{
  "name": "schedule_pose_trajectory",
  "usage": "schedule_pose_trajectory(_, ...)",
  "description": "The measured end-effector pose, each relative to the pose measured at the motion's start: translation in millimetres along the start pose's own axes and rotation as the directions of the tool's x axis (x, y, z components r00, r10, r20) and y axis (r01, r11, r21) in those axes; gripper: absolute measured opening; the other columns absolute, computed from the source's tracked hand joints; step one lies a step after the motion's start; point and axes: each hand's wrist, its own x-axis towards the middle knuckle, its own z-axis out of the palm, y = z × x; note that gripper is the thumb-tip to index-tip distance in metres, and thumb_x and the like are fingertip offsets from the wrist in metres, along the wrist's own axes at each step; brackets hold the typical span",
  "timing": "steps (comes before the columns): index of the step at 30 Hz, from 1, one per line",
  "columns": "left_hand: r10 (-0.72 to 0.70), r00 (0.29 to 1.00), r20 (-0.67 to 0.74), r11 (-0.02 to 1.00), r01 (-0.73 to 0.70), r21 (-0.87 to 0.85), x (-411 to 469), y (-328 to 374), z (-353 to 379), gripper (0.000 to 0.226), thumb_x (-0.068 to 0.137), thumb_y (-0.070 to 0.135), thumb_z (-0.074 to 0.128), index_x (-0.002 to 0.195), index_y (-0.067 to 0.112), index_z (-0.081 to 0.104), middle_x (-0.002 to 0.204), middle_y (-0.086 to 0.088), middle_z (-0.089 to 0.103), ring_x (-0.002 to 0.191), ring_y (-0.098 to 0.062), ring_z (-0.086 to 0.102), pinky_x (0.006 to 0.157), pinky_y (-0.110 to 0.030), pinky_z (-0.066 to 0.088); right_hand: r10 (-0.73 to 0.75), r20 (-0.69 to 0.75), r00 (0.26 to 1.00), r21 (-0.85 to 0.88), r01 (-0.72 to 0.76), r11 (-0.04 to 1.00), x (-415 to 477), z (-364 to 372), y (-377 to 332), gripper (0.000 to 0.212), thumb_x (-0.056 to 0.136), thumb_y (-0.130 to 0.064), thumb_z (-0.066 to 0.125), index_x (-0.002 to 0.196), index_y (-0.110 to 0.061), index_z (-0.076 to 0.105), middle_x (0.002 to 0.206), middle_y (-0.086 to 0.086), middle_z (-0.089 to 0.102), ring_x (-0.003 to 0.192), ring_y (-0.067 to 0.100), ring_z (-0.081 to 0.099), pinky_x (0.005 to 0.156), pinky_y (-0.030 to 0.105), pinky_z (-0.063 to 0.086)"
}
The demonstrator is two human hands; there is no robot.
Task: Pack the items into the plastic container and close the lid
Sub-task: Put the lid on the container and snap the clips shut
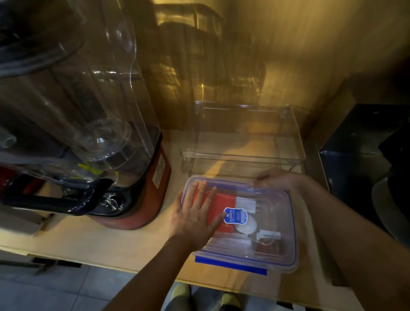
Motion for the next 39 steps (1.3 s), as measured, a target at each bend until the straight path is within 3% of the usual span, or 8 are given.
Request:
schedule_pose_trajectory(8,-0.012,1.000,0.020,1.000,0.012,0.009,1,1,-1,0.070,0.079,0.073,-0.005,0.136,0.038,-0.025,0.159,0.004,-0.014,0.146,-0.017,-0.016,0.116,-0.049,-0.007,-0.172,-0.190,0.967,0.180,0.206,0.962,-12,12,7,0.039,0.080,-0.022,0.072,0.115,-0.008,0.063,0.116,0.009,0.065,0.087,0.010,0.061,0.068,0.013,0.050)
schedule_pose_trajectory(13,-0.020,0.999,0.028,1.000,0.019,0.019,0,2,-3,0.075,0.079,0.073,-0.006,0.142,0.036,-0.019,0.160,0.004,-0.011,0.146,-0.017,-0.015,0.116,-0.048,-0.005,-0.311,-0.226,0.923,-0.060,0.306,0.950,-17,36,-11,0.035,0.079,-0.047,0.066,0.104,-0.024,0.065,0.101,-0.001,0.069,0.091,0.017,0.064,0.085,0.039,0.052)
schedule_pose_trajectory(17,-0.025,0.999,0.031,1.000,0.024,0.002,0,3,-5,0.083,0.074,0.075,-0.011,0.146,0.034,-0.008,0.160,0.004,-0.007,0.147,-0.016,-0.012,0.117,-0.048,-0.003,-0.356,-0.312,0.881,-0.200,0.305,0.931,-8,52,-22,0.042,0.080,-0.056,0.059,0.113,-0.030,0.060,0.114,-0.003,0.065,0.107,0.020,0.057,0.101,0.045,0.034)
schedule_pose_trajectory(20,0.009,1.000,-0.003,0.999,-0.009,-0.036,-2,4,-12,0.079,0.082,0.073,0.009,0.148,0.029,0.011,0.160,0.003,0.008,0.148,-0.017,0.002,0.117,-0.046,-0.002,-0.346,-0.381,0.857,-0.207,0.286,0.936,-4,58,-22,0.047,0.083,-0.053,0.058,0.122,-0.028,0.056,0.123,-0.003,0.063,0.115,0.021,0.054,0.099,0.041,0.026)
schedule_pose_trajectory(23,0.278,0.946,-0.165,0.945,-0.300,-0.128,-12,5,-20,0.061,0.084,0.058,0.041,0.131,0.020,0.048,0.139,-0.001,0.052,0.133,-0.019,0.045,0.116,-0.046,0.017,-0.348,-0.399,0.848,-0.215,0.282,0.935,-3,59,-20,0.049,0.083,-0.053,0.057,0.125,-0.027,0.055,0.125,-0.002,0.063,0.116,0.022,0.054,0.098,0.040,0.026)
schedule_pose_trajectory(26,0.590,0.791,-0.165,0.805,-0.592,0.041,-30,14,-10,0.054,0.084,0.055,0.049,0.123,0.019,0.057,0.126,-0.003,0.064,0.123,-0.019,0.056,0.108,-0.055,0.036,-0.338,-0.389,0.857,-0.187,0.286,0.940,-3,57,-20,0.052,0.082,-0.054,0.058,0.126,-0.026,0.055,0.125,-0.001,0.062,0.117,0.023,0.053,0.100,0.039,0.025)
schedule_pose_trajectory(30,0.708,0.704,-0.060,0.688,-0.667,0.286,-50,25,12,0.064,0.086,0.062,0.043,0.130,0.015,0.052,0.130,-0.005,0.062,0.124,-0.022,0.056,0.107,-0.061,0.034,-0.369,-0.373,0.851,-0.274,0.280,0.920,-4,59,-20,0.050,0.086,-0.053,0.052,0.126,-0.024,0.052,0.125,0.001,0.060,0.116,0.024,0.052,0.097,0.041,0.026)
schedule_pose_trajectory(39,0.645,0.759,0.088,0.619,-0.587,0.521,-57,28,13,0.100,0.065,0.040,0.077,0.146,0.021,0.022,0.147,-0.007,0.044,0.136,-0.027,0.041,0.101,-0.064,0.033,-0.371,-0.344,0.863,-0.318,0.265,0.910,0,58,-18,0.051,0.087,-0.055,0.048,0.128,-0.024,0.049,0.127,0.001,0.058,0.117,0.022,0.050,0.098,0.041,0.025)
